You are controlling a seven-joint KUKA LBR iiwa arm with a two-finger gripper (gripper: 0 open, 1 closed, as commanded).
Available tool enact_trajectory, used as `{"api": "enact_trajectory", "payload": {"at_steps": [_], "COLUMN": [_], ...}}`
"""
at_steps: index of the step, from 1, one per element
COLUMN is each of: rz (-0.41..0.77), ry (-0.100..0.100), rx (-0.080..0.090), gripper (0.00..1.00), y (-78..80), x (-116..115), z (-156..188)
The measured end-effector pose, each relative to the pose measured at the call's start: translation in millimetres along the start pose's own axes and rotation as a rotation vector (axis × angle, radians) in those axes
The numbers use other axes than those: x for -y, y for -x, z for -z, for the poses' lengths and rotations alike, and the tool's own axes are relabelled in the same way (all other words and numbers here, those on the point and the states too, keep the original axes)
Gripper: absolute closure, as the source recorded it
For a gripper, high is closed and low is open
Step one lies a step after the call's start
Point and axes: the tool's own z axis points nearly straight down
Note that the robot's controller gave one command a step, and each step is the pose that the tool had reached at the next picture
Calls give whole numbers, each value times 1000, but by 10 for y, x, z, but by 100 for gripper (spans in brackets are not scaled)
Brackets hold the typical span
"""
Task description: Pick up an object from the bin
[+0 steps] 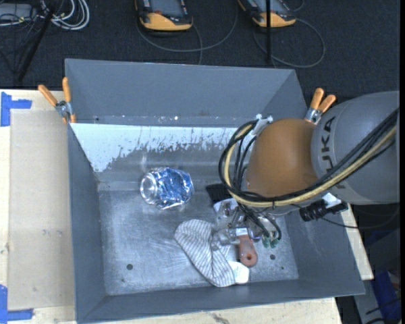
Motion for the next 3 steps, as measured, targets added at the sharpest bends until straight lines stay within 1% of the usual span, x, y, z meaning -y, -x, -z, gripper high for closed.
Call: {"api": "enact_trajectory", "payload": {"at_steps": [1, 2, 3], "rz": [118, 277, 256], "ry": [1, 3, 1], "rx": [2, 1, -9], "gripper": [100, 0, 100], "y": [139, 625, 730], "x": [-43, 28, 48], "z": [-188, -573, -577]}}
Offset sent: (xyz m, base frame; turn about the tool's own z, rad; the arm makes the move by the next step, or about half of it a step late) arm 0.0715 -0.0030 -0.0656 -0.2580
